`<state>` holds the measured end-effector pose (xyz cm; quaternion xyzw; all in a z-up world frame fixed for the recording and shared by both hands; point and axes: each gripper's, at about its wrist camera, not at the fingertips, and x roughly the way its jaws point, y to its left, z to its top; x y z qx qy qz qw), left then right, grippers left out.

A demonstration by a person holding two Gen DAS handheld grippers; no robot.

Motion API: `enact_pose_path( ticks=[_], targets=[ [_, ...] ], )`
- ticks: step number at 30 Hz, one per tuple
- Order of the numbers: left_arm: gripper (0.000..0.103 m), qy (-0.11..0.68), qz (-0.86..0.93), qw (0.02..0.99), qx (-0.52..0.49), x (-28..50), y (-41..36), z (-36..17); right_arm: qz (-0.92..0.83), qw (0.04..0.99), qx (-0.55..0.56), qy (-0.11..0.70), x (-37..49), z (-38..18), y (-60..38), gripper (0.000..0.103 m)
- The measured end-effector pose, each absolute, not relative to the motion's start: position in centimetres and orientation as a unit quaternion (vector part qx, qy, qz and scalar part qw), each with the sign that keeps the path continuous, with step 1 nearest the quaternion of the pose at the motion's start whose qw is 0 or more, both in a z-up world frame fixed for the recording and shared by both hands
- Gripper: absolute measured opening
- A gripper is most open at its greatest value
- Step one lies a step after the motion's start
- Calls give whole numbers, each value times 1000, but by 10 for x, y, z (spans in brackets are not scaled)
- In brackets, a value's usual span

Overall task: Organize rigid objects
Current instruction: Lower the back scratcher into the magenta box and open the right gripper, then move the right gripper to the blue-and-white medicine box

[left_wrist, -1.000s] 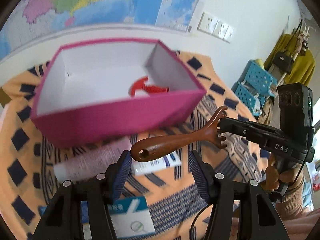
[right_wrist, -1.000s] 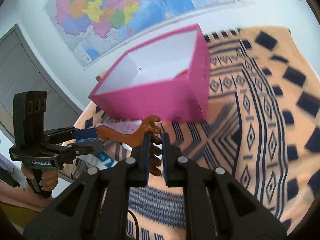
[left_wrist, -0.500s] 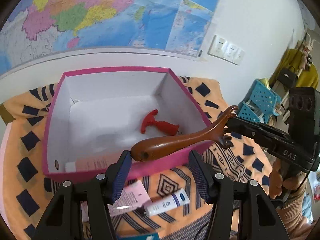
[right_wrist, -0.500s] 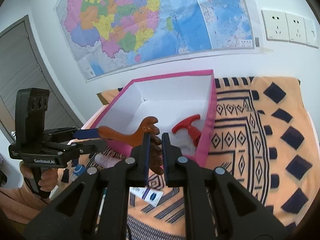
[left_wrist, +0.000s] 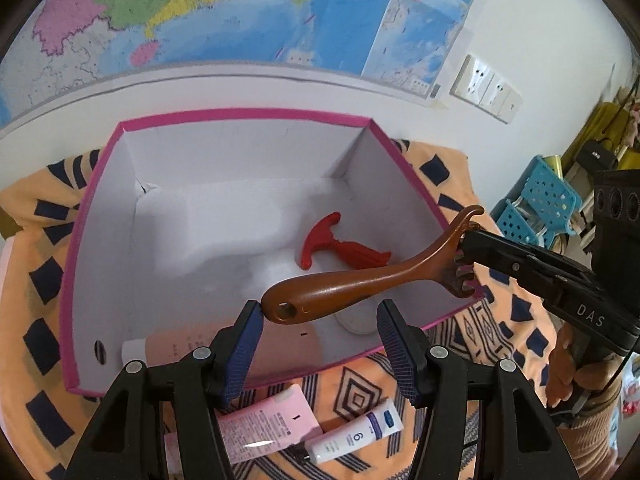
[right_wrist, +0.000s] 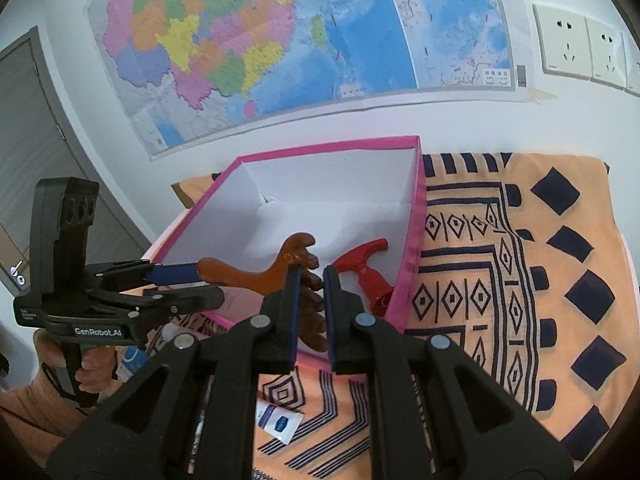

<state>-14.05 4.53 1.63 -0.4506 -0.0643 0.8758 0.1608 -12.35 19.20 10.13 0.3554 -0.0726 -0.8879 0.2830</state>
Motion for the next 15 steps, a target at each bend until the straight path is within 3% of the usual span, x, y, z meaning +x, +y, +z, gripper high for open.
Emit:
enact_pose_path(
  ticks=[15],
  targets=[
    [60,-53,882,155,-441,-131,41,12,-897,247,361,-58,-114,98,196,24]
  ],
)
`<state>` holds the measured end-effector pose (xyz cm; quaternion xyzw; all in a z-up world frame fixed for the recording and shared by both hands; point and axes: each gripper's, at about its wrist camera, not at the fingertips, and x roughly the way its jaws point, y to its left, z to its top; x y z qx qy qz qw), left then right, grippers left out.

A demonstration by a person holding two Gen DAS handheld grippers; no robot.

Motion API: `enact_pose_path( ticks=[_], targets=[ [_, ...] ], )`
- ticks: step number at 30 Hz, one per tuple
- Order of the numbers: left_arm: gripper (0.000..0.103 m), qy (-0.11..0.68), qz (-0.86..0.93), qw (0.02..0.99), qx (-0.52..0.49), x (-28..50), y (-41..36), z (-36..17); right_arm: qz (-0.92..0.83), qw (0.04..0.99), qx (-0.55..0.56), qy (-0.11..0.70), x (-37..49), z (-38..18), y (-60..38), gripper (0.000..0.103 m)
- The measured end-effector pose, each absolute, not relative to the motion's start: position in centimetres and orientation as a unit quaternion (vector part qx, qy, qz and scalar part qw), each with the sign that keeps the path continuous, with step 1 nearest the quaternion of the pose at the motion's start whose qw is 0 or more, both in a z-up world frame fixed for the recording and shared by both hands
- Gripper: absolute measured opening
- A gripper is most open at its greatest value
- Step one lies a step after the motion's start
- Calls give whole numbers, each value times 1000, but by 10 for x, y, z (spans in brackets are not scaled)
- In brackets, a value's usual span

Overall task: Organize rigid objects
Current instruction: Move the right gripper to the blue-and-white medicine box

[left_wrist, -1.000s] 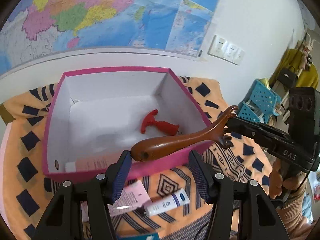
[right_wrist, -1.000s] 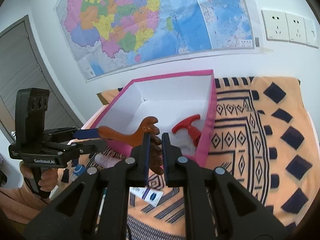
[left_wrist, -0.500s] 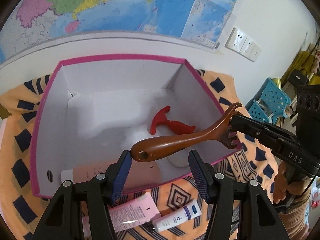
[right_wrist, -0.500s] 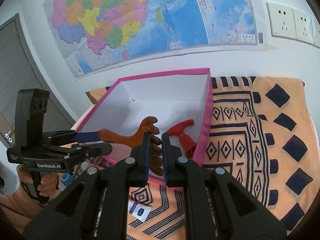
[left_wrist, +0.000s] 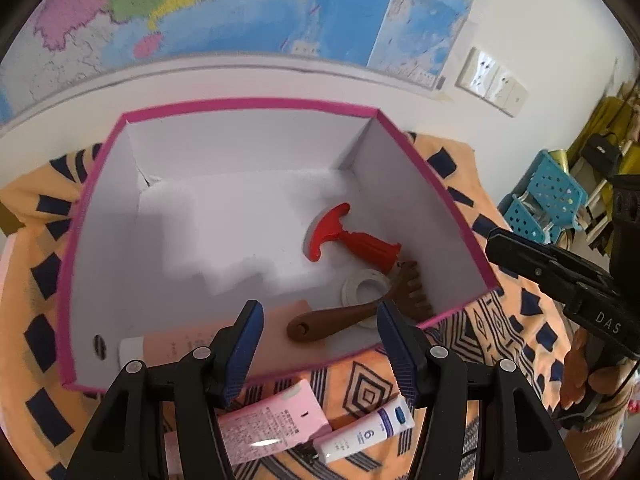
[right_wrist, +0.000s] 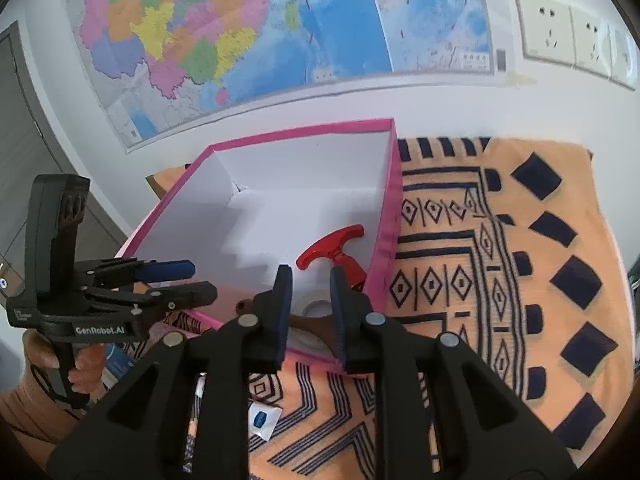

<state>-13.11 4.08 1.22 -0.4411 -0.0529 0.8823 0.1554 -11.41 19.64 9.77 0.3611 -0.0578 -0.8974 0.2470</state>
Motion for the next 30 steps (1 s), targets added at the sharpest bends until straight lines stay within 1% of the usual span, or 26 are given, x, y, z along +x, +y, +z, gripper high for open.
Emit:
enact_pose_path(
  ticks=[1,3,6,11,15,24,30],
  targets=[
    [61,-51,886,156,-434,-127,39,15,-897,251,358,-61,-110,99,197,27],
    [61,-54,891,160,-421,-114,32,22,-895,263,353,-65,-101,100,199,32],
    [62,-59,900,162,-400,-96,18,32,-889,287,349,-74,-86,99,199,34],
    [64,-56,912,144,-381,-68,-6,39,-874,319,353,-93,-67,93,197,34],
    [64,-55,912,131,-384,-49,-24,33,-858,350,363,-100,-51,84,189,34],
    [64,-89,902,99,-412,-8,-70,-6,-819,416,387,-73,-25,65,143,34],
    [64,-121,899,90,-411,16,-93,-20,-789,454,410,-55,-14,48,109,34]
  ],
)
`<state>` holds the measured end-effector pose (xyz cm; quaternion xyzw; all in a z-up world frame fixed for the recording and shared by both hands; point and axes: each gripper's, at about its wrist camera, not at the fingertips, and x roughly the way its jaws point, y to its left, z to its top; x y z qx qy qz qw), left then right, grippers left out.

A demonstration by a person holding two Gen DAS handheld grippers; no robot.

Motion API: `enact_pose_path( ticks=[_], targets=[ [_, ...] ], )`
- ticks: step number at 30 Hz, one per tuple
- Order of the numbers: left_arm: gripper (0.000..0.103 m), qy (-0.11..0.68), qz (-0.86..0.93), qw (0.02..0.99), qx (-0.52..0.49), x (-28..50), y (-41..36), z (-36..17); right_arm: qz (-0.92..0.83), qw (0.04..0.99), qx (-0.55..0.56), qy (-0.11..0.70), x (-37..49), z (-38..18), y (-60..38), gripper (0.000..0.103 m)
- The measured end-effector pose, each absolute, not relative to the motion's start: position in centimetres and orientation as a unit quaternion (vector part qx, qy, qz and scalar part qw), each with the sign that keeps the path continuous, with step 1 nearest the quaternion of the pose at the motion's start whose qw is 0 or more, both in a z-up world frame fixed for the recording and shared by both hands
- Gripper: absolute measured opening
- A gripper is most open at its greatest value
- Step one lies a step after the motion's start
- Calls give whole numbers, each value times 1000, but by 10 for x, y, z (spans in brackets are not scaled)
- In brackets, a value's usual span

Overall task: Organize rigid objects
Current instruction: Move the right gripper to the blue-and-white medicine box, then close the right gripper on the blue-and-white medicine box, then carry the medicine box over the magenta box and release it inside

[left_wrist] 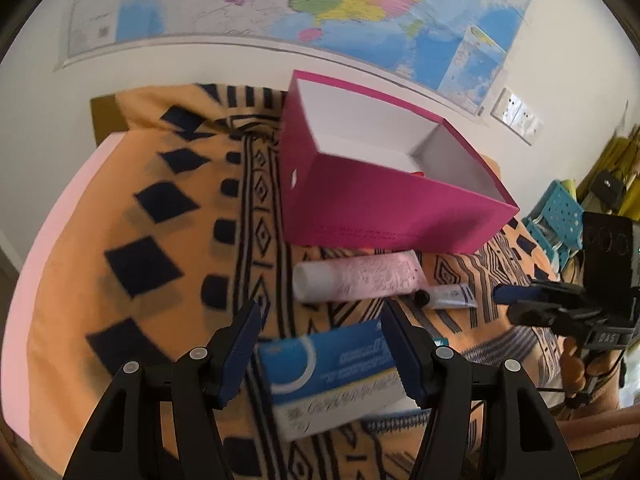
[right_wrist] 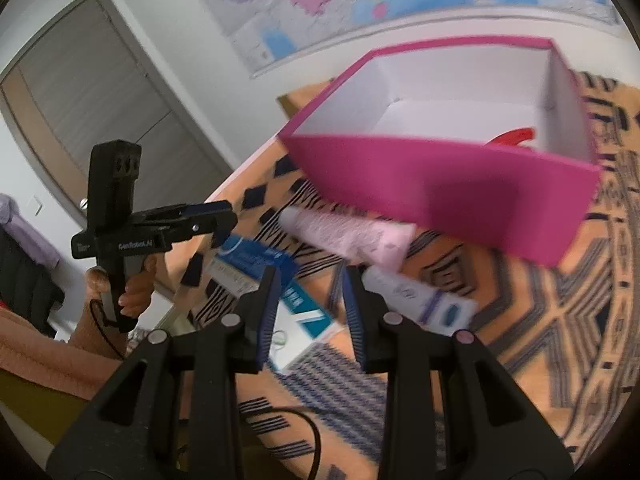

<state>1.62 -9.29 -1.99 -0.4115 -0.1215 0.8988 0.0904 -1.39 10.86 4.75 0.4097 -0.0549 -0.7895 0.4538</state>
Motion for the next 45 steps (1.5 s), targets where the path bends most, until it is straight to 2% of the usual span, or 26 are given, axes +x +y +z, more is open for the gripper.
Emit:
enact_pose_path(
  ticks=[20,31,45],
  targets=[
    [64,-136,878,120,-444,43,-93,-47,-741,490,457,-46,-14,16,36,34],
    [62,-116,877,129,-447,40,-81,-43,-741,480,467,-52,-19,13,42,34],
    [62,-99,887,158,-423,19,-55,-18,-771,459,436,-68,-19,38,75,34]
  ],
)
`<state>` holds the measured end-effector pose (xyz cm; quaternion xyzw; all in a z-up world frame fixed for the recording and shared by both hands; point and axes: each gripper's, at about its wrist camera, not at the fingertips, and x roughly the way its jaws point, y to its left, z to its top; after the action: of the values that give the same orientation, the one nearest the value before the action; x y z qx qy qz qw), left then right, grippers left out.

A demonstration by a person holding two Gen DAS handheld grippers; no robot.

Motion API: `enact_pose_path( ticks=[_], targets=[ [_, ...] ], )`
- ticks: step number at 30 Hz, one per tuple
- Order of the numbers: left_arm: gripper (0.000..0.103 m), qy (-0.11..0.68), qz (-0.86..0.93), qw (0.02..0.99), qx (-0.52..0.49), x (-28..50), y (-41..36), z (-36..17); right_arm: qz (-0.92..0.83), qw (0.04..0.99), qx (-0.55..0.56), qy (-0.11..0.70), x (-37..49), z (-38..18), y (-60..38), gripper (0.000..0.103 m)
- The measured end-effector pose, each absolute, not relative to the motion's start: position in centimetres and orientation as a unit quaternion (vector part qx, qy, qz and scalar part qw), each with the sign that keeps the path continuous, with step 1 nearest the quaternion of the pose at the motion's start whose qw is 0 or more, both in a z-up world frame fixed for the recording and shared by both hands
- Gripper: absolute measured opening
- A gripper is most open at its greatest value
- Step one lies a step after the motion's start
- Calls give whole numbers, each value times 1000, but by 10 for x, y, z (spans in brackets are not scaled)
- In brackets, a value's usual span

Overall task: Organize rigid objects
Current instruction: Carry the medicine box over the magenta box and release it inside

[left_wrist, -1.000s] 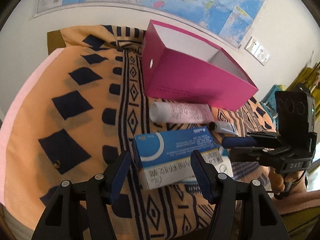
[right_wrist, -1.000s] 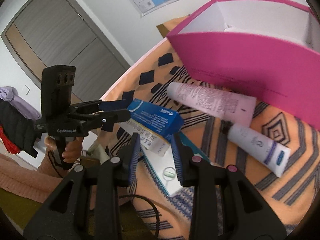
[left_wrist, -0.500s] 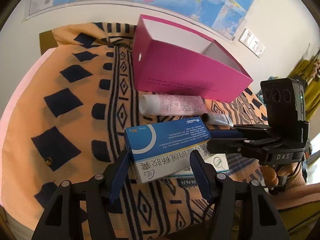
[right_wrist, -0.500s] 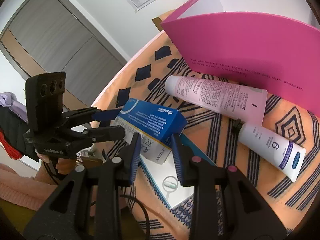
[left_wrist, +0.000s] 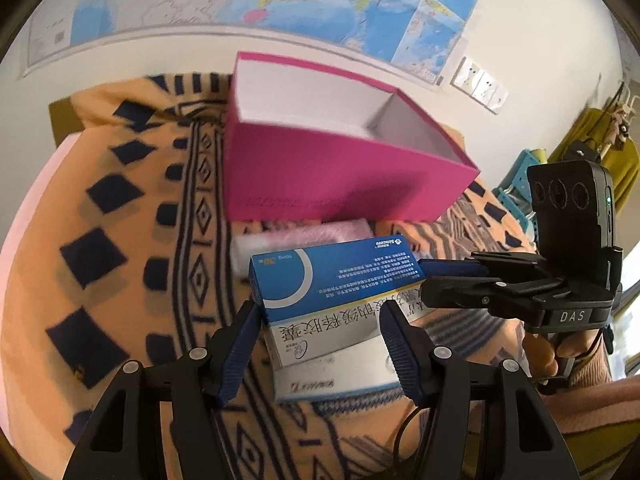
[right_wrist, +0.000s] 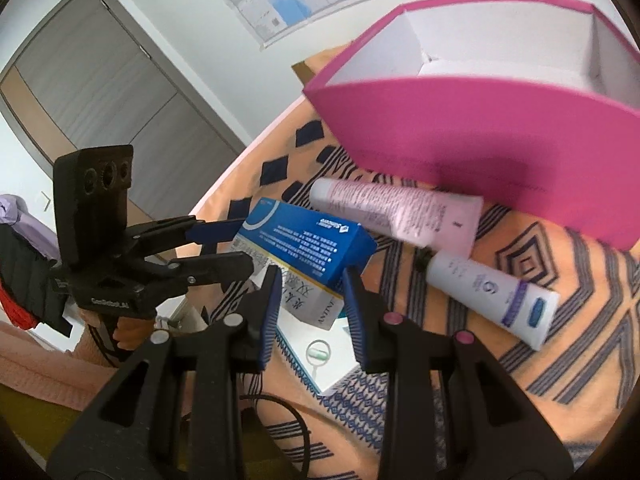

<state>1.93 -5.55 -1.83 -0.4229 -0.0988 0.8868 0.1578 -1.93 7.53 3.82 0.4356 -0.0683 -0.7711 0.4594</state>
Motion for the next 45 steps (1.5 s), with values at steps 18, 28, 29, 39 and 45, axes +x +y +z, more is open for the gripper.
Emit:
enact_pose_path(
  ticks=[18,28,29,39,45],
  targets=[
    [62,-25,920,163,-357,-37,-26,49,-828,430,355,-58,-53,105,99,34],
    [62,-24,921,149,-358,-78,-31,57,-839,421,339,-65,-88,116,94,34],
    [62,-23,921,148,-359,-80,-31,56,-839,420,339,-66,-92,116,94,34],
    [60,-37,908,132,-397,-115,-35,35,-832,415,360,-80,-125,105,88,34],
    [57,-28,903,124,-411,-125,-24,24,-825,419,373,-71,-134,97,73,34]
  ],
)
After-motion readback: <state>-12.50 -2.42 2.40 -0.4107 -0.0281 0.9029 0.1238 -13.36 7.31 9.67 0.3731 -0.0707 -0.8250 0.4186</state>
